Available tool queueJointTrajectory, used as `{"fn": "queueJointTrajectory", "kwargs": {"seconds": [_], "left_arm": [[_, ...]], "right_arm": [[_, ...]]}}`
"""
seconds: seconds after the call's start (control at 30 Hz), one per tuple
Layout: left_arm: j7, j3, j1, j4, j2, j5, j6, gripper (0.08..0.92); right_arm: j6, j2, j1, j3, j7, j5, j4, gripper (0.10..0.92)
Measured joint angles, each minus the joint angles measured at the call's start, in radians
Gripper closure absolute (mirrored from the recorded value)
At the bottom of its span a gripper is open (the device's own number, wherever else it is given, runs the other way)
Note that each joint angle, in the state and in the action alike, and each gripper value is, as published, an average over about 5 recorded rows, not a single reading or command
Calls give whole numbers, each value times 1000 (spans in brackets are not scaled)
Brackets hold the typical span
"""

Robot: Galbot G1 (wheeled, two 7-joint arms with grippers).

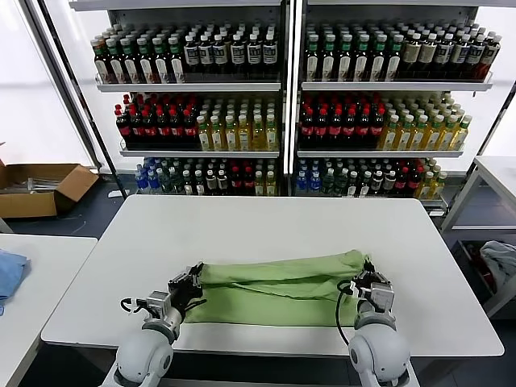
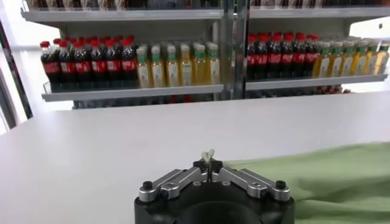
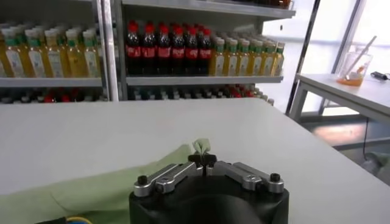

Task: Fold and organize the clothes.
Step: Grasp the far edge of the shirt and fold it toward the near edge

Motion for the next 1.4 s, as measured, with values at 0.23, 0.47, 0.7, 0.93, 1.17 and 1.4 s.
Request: {"fn": "queueJointTrajectory", "kwargs": {"seconds": [0.23,0.47,0.7,0.93,1.17,1.4], "left_arm": [[15,-5,23,18,-9,24,-4,910],[22,0,18,48,-18,42,-17,910],[26,12,-3,73,-18,52,-25,910],[30,19,-18,76,-8,63,-39,805],[19,23,-27,47,-4,61,-42,597],[0,14,-20,5,-13,70,-30,398]], "right_arm": [[20,10,-34,0,-1,-16,-31,920],[40,33,-60,1,-2,-24,-51,920],[60,53,-69,-2,-2,-49,-70,920],[72,66,-75,-6,-3,-84,-77,918],[74,68,-101,-12,-9,-112,-48,798],[85,56,-117,-5,-5,-102,42,590]]}}
